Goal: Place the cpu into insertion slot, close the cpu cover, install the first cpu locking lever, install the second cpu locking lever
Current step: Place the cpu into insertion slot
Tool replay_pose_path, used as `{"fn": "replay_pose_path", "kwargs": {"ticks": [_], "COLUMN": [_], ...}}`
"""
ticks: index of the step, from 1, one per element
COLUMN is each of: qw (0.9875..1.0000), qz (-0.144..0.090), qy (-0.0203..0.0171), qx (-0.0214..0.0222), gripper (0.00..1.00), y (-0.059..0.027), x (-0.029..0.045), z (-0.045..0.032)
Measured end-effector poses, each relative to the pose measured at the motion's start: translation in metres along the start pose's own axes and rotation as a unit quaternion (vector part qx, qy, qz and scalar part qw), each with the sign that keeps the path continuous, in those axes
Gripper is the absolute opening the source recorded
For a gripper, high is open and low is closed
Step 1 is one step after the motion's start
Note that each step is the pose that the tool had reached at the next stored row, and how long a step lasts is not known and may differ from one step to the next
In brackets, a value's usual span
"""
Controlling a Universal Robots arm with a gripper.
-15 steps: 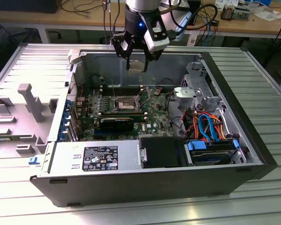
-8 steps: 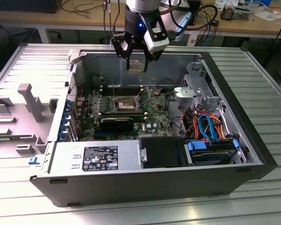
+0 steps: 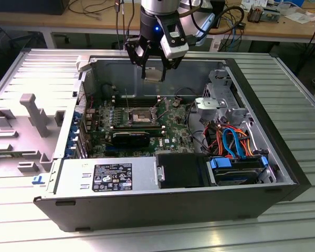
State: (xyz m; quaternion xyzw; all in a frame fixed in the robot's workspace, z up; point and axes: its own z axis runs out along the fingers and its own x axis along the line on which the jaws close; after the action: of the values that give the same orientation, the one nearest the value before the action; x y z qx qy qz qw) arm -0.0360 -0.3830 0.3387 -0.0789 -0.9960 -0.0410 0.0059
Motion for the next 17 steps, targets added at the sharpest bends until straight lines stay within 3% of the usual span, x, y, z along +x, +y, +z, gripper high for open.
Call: {"fn": "replay_pose_path", "kwargs": {"ticks": [3, 4, 17], "qw": [0.9999, 0.9999, 0.9995], "qz": [0.006, 0.007, 0.029], "qy": [-0.0023, -0.0025, -0.0042], "qx": [0.0114, 0.0124, 0.0132], "gripper": [0.54, 0.54, 0.54], "y": [0.0, 0.0, -0.0001], "x": [-0.0001, -0.0001, -0.0001], "z": [0.0001, 0.0002, 0.0011]}}
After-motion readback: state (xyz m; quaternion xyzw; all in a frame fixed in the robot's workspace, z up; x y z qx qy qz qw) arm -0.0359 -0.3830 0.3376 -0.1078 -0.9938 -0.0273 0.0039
